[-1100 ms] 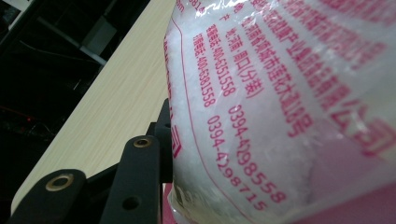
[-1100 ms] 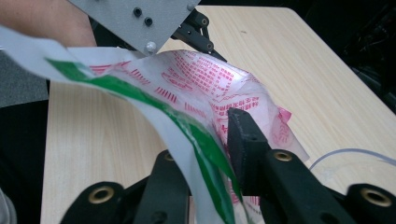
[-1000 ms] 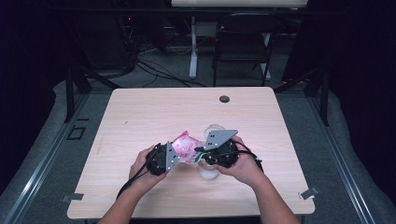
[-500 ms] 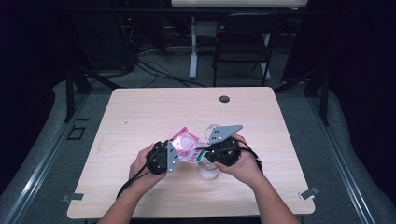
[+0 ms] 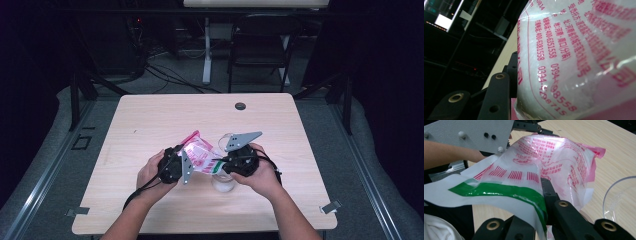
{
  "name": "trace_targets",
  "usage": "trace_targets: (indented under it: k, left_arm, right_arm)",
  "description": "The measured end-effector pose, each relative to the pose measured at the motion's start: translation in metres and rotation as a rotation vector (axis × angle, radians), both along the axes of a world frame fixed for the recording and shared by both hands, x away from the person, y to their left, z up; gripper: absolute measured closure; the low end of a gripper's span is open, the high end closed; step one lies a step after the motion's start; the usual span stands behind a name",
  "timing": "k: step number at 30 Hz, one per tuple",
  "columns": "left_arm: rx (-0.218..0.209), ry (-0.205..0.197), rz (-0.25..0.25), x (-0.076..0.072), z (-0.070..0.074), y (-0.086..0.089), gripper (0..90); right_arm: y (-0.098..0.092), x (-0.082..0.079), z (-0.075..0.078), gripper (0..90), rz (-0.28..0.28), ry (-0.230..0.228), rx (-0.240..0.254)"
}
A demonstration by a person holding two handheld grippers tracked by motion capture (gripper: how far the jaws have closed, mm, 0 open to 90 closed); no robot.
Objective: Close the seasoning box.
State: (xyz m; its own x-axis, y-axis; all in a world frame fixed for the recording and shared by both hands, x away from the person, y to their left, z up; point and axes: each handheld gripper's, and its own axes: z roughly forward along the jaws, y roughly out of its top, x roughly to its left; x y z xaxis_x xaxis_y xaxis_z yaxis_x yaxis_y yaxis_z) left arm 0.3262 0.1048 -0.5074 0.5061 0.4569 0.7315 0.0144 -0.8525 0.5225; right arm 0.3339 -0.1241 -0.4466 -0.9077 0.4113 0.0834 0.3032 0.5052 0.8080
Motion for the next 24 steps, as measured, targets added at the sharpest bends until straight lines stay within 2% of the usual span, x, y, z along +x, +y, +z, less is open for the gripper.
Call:
trace_targets:
  k: [4,5,7,10,12,14,19,24]
  left_arm:
    - [0.043,-0.042,0.000,0.000,0.003,-0.002,63.5]
    - [0.039,-0.049,0.000,0.000,0.003,-0.003,63.5]
    - [0.081,-0.049,0.004,-0.001,0.005,-0.003,63.5]
    - [0.064,-0.065,-0.005,0.000,0.004,-0.005,63.5]
    - [0.106,-0.069,-0.006,0.000,0.006,-0.005,63.5]
    - [0.111,-0.079,-0.005,-0.001,0.005,-0.007,63.5]
    - [0.161,-0.079,-0.006,-0.001,0.010,-0.010,63.7]
    - [0.200,-0.122,-0.010,-0.001,0.013,-0.013,63.7]
  right_arm:
    - [-0.003,0.001,0.000,90.0,-0.001,0.005,0.000]
    - [-0.003,0.001,0.000,90.0,0.000,0.005,-0.001]
    - [-0.004,0.001,-0.001,90.0,-0.003,0.005,-0.005]
    - [-0.005,0.001,-0.001,90.0,-0.003,0.010,-0.001]
    - [-0.006,0.002,-0.001,90.0,-0.002,0.015,0.005]
    - [-0.007,0.002,-0.002,90.0,-0.002,0.023,0.009]
    - [-0.011,0.005,-0.002,90.0,-0.003,0.044,0.018]
    - [-0.013,0.006,-0.004,90.0,-0.003,0.061,0.023]
